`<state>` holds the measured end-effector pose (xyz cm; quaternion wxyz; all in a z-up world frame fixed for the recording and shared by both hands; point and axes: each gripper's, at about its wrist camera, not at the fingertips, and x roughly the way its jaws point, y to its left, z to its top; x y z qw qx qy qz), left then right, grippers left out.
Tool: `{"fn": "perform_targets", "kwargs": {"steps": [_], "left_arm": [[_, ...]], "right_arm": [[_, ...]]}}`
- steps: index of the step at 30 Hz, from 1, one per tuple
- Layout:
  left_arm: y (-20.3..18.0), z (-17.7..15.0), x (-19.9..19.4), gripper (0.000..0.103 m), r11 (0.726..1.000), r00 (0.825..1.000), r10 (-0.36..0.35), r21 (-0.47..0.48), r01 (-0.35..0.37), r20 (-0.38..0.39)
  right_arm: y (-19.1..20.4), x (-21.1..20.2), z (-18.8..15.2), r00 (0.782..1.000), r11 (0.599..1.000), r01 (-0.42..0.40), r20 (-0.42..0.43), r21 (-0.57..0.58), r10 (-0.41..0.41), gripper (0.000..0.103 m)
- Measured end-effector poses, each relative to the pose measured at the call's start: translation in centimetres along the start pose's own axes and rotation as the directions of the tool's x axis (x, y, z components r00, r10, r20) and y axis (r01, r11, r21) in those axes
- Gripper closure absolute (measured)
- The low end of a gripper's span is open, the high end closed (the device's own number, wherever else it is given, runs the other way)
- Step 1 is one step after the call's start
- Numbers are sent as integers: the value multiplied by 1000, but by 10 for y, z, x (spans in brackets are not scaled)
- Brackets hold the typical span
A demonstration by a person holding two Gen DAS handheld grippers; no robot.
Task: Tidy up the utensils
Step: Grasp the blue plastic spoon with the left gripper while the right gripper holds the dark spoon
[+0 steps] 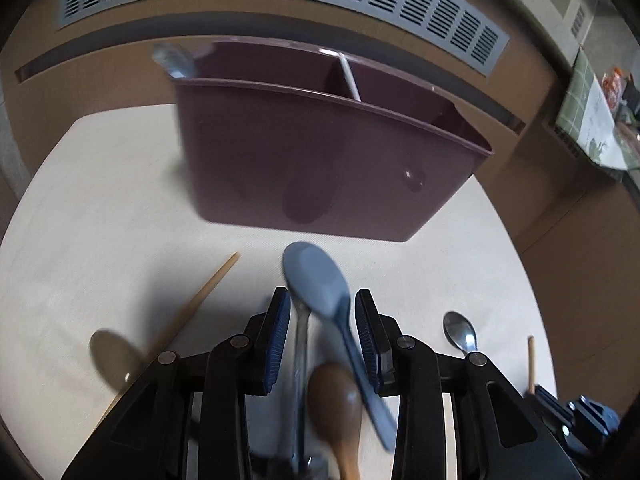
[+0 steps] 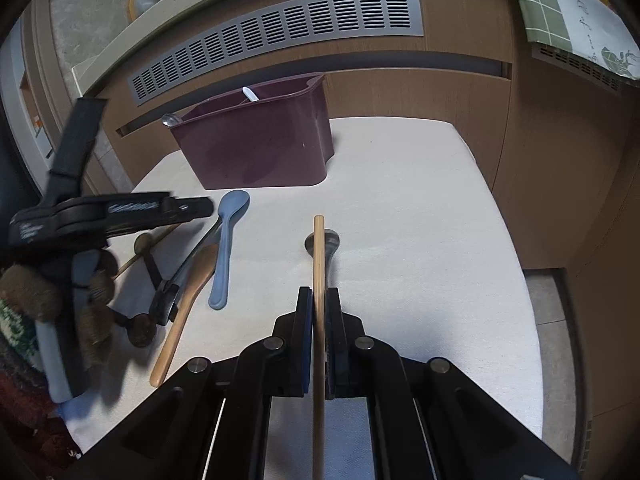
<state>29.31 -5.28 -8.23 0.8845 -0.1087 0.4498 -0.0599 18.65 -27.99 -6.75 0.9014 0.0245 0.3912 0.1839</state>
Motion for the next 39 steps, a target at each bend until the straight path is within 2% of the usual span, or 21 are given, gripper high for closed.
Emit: {"fn": "perform_targets", "kwargs": {"steps": [3, 5, 9, 13, 15, 18, 20, 23, 25, 31, 35, 39], "left_arm": [[-14, 8, 14, 68, 997, 999, 35, 64, -35, 0], [-24, 9, 18, 68, 990, 999, 35, 134, -34, -3], [-30, -6, 17, 68, 950, 999, 51, 307, -50, 5], [-15, -18, 4, 68, 925, 997, 57, 373, -73, 54], [-4, -17, 1, 67, 925, 995, 81, 368, -95, 54], [10, -10, 2, 67, 948, 999, 43, 313, -48, 24], [20, -1, 6, 67, 970, 1000, -3, 243, 2, 3], [30, 5, 14, 67, 991, 1000, -12, 135, 15, -25], [33, 10, 18, 67, 995, 1000, -14, 103, 15, -19], [11, 14, 29, 67, 987, 1000, 3, 158, 0, -21], [-7, 14, 33, 67, 980, 998, 68, 189, -66, 0], [-24, 6, 37, 67, 964, 999, 34, 265, -32, -4]], "right_arm": [[-6, 2, -2, 1000, 1000, 2, -7, 14, -2, 98], [-8, 4, -3, 1000, 1000, 2, -11, 24, -2, 98], [-11, 7, -5, 1000, 999, 0, -20, 37, 1, 98], [-12, 10, -4, 1000, 999, -4, -23, 44, 5, 98], [-11, 12, -4, 1000, 999, -11, -25, 47, 12, 98], [-8, 15, -2, 999, 999, -24, -27, 49, 25, 98], [-5, 15, -1, 999, 998, -30, -25, 47, 32, 98], [-3, 13, -2, 999, 999, -25, -22, 40, 26, 98], [-4, 10, -3, 1000, 999, -14, -26, 37, 15, 95], [-8, 7, -5, 999, 1000, 11, -34, 24, -10, 93], [-6, 8, -3, 999, 1000, 3, -34, 24, -3, 91], [-3, 11, 1, 999, 1000, 6, -42, 10, -5, 88]]}}
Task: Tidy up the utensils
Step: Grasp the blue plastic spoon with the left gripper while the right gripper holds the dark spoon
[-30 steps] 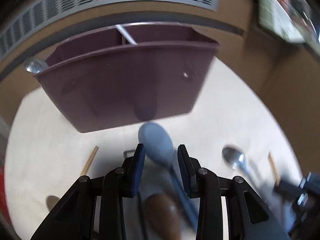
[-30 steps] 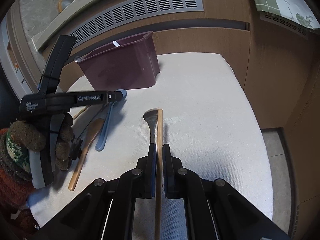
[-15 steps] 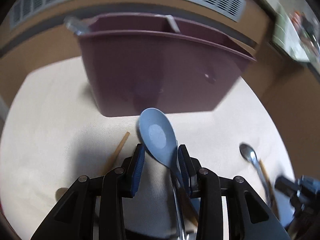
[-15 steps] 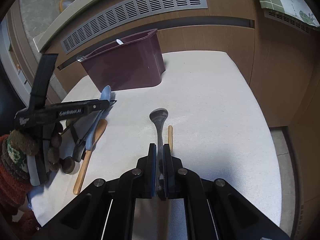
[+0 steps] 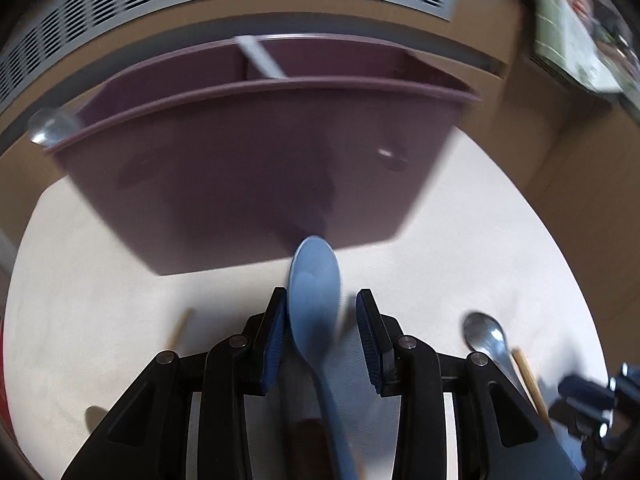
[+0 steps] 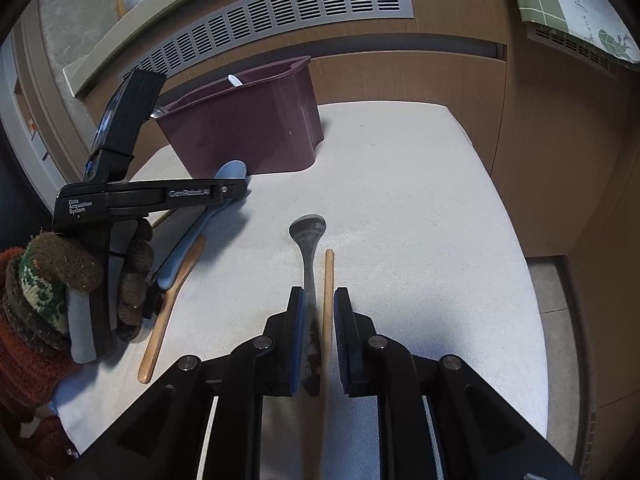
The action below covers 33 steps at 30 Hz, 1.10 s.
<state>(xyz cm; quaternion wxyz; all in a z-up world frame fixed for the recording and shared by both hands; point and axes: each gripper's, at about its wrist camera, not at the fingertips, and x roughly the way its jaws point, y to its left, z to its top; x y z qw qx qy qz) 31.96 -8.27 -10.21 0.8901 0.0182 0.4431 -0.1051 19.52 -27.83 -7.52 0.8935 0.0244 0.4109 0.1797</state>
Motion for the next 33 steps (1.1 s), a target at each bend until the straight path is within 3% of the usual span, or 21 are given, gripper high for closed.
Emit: {"fn": "perform_targets", "kwargs": {"steps": [7, 10, 13, 21, 29, 32, 33], "left_arm": [[-13, -29, -19, 67, 980, 993, -119, 161, 120, -15], [-6, -36, -25, 67, 976, 990, -138, 169, 141, -31], [9, -33, -27, 67, 983, 989, -145, 107, 148, -32], [16, -10, -10, 63, 991, 991, -125, -51, 123, -39], [-6, 0, 1, 62, 999, 998, 35, 14, -34, -58], [-5, 1, 1, 63, 999, 998, 32, 18, -31, -62], [-2, 1, 0, 68, 1000, 998, 18, 12, -18, -64]], "right_arm": [[-2, -4, 2, 1000, 1000, 20, 14, -17, -19, 88], [-5, -2, 1, 1000, 1000, 24, 5, -8, -24, 87], [-6, 1, -1, 1000, 1000, 20, -1, 0, -20, 87], [-8, -2, -1, 1000, 1000, 23, 2, 7, -23, 87], [-10, 3, -3, 1000, 1000, 23, -4, 19, -23, 87], [-7, 3, 2, 1000, 1000, 31, 2, -6, -31, 87], [-4, 3, 4, 999, 999, 35, 6, -24, -35, 87]]}}
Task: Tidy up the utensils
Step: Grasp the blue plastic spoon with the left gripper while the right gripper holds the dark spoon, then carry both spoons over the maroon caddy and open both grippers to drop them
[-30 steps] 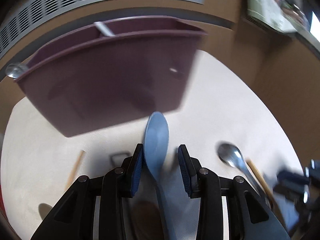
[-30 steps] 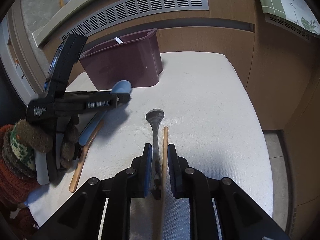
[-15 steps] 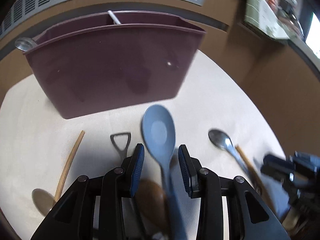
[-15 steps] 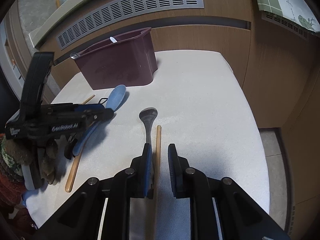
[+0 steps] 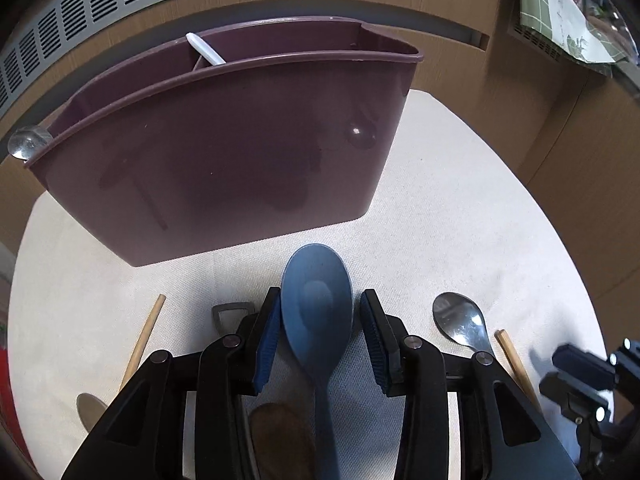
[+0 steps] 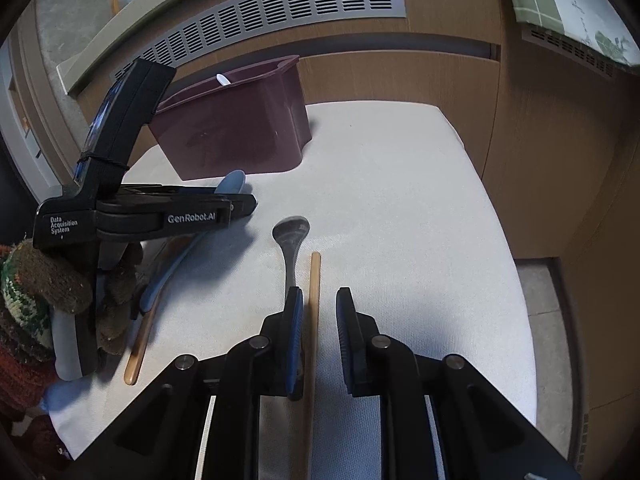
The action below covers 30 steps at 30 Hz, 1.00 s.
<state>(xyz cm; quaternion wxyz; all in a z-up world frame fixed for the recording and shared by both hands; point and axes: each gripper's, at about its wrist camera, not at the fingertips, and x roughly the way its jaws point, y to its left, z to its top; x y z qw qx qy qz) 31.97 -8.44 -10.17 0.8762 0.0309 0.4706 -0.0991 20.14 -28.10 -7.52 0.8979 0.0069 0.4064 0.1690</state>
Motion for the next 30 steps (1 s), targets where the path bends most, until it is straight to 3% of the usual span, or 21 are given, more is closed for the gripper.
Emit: {"fn": "perform_targets", "kwargs": {"steps": [4, 9, 13, 16, 21, 23, 26, 30], "left_arm": [[22, -5, -15, 68, 994, 997, -73, -80, 76, 38], [53, -36, -69, 68, 986, 981, -111, -108, 129, 160], [60, -44, -100, 68, 976, 967, -134, -138, 166, 215], [60, -50, -114, 68, 973, 961, -139, -147, 177, 241], [67, -62, -129, 68, 965, 954, -153, -172, 201, 258], [61, -55, -125, 68, 963, 954, -153, -176, 202, 258], [61, -59, -132, 68, 965, 953, -146, -176, 197, 265], [55, -63, -141, 68, 969, 953, -136, -165, 185, 271]], "right_arm": [[9, -1, 13, 1000, 997, -22, 14, -74, 23, 86], [14, 20, 21, 996, 994, -74, -64, -85, 69, 83], [17, 39, 25, 993, 994, -55, -106, -99, 45, 83], [16, 54, 31, 993, 994, -34, -120, -103, 21, 83], [29, 71, 47, 991, 985, -22, -133, -170, -1, 67], [35, 76, 51, 989, 981, 8, -141, -192, -35, 68], [40, 72, 52, 987, 980, 26, -149, -200, -56, 77], [38, 41, 48, 996, 984, 42, -68, -173, -55, 77]]}}
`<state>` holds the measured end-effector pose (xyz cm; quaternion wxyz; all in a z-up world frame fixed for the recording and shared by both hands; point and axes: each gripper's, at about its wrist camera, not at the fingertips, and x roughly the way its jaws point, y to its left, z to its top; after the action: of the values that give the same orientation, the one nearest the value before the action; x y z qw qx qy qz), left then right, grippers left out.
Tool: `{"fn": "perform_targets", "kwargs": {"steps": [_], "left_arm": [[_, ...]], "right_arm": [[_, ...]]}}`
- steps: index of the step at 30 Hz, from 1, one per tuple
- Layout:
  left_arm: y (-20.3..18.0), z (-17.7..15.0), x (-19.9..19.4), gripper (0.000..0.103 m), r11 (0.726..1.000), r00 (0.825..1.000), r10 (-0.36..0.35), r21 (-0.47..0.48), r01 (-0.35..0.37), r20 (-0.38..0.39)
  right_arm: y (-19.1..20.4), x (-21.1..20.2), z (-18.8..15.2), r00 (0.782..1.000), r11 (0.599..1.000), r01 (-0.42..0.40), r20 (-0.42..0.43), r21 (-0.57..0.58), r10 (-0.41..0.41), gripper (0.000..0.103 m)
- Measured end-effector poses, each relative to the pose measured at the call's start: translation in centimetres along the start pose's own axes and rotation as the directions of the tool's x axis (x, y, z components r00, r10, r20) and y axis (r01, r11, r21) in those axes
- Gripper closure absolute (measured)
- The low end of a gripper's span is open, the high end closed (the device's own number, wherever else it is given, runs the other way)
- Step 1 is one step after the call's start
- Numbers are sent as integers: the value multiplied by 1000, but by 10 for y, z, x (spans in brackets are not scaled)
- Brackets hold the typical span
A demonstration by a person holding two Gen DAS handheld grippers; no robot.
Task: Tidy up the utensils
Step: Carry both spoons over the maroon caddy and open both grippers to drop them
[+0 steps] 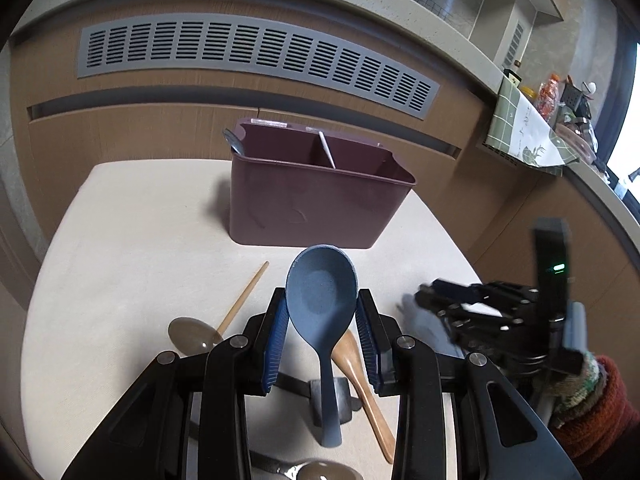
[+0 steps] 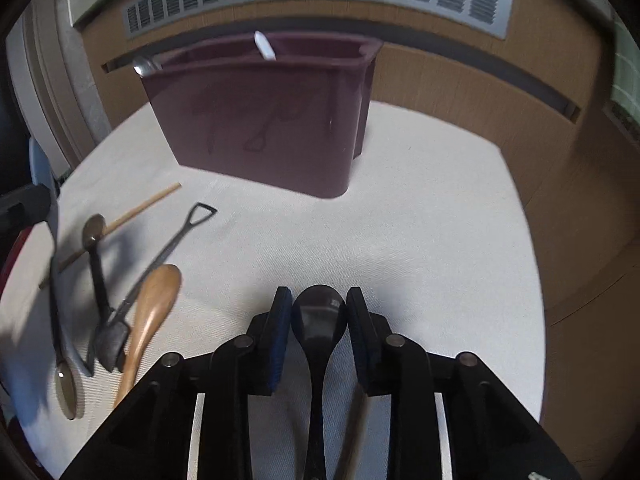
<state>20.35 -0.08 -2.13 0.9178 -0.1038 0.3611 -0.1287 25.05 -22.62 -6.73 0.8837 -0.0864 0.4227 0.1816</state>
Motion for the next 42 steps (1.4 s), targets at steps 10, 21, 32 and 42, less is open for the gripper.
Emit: {"fn": "perform_targets", "kwargs": {"steps": [10, 21, 32, 42], "left_arm": [[-23, 5, -23, 68, 999, 999, 17, 40, -19, 42], [-37, 47, -58, 68, 999, 994, -12, 51, 6, 108], [-58, 190, -99, 68, 994, 923, -33, 106, -9, 382], [-16, 197, -5, 68, 997, 957, -48, 71, 29, 285]], "right_arm": [[4, -68, 1, 984, 1000, 13, 179, 14, -15, 77], [7, -105, 21, 955, 999, -21, 296, 36, 9, 77], [0, -218, 157, 749, 999, -20, 662, 37, -10, 77], [-9, -118, 179, 803, 995, -61, 596, 80, 1, 77]]}}
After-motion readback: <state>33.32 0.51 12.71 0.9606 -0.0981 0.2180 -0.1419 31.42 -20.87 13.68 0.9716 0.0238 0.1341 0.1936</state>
